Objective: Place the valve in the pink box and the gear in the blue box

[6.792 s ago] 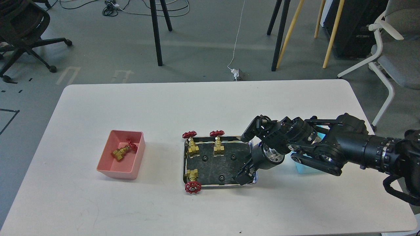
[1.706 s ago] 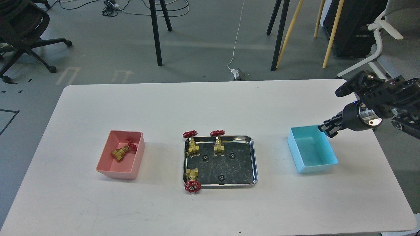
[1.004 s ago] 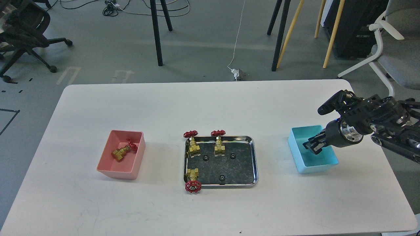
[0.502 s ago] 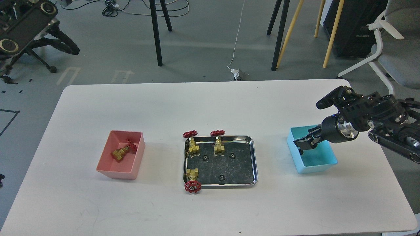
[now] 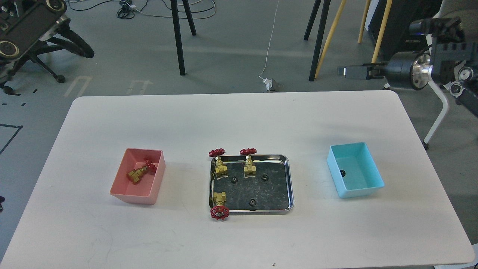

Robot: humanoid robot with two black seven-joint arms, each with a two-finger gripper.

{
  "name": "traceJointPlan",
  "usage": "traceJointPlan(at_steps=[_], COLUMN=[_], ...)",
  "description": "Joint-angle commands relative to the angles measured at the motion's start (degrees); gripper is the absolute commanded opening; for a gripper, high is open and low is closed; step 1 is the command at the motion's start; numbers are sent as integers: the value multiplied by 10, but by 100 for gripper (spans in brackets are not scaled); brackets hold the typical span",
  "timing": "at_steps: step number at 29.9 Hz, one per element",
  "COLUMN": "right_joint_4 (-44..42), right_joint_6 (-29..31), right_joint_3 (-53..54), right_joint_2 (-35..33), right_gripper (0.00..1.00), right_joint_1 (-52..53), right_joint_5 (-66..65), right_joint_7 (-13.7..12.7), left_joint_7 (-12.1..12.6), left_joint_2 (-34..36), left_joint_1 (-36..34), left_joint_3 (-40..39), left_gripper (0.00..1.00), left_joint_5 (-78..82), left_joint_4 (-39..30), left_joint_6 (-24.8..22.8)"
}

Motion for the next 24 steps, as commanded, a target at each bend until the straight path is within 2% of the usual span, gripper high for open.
traceJointPlan(at_steps=[1, 2, 5, 6, 10, 12, 16, 18, 21, 24], right_joint_4=[-79, -100, -159, -173, -209, -208, -212, -227, -226, -223], right_joint_6=[0, 0, 0, 0, 0, -14, -102, -147, -171, -171], right_joint_3=[66, 77, 90, 90, 83, 79, 74, 74, 74, 74], right_joint_2=[8, 9, 11, 13, 29, 32, 52, 78, 100, 93], right_gripper=[93, 93, 94, 94, 94, 95, 94, 95, 98, 99], right_joint_1=[2, 2, 5, 11, 16, 11, 8, 9, 17, 15], right_joint_5=[55, 79, 190, 236, 454, 536, 626, 645, 648, 648], right_joint_7=[0, -1, -11, -27, -118, -143, -157, -173, -171, -171], left_joint_7=[39, 47, 47, 47, 50, 51, 50, 51, 52, 53], left_joint_2=[-3, -5, -23, -25, -26, -26, -24, -22, -21, -19], left_joint_1=[-1, -1, -11, -12, -12, -12, -12, -12, -8, -5], left_joint_3=[-1, -2, -3, -4, -19, -21, -28, -40, -52, -46], left_gripper=[99, 99, 99, 99, 99, 99, 99, 99, 99, 99], left_joint_5=[0, -1, -4, -6, -35, -52, -72, -83, -89, -89], left_joint_4=[-2, -2, -2, -2, -2, -2, -1, -1, 2, 3], left_joint_6=[-5, -5, -5, -5, -5, -4, -5, -7, -7, -7])
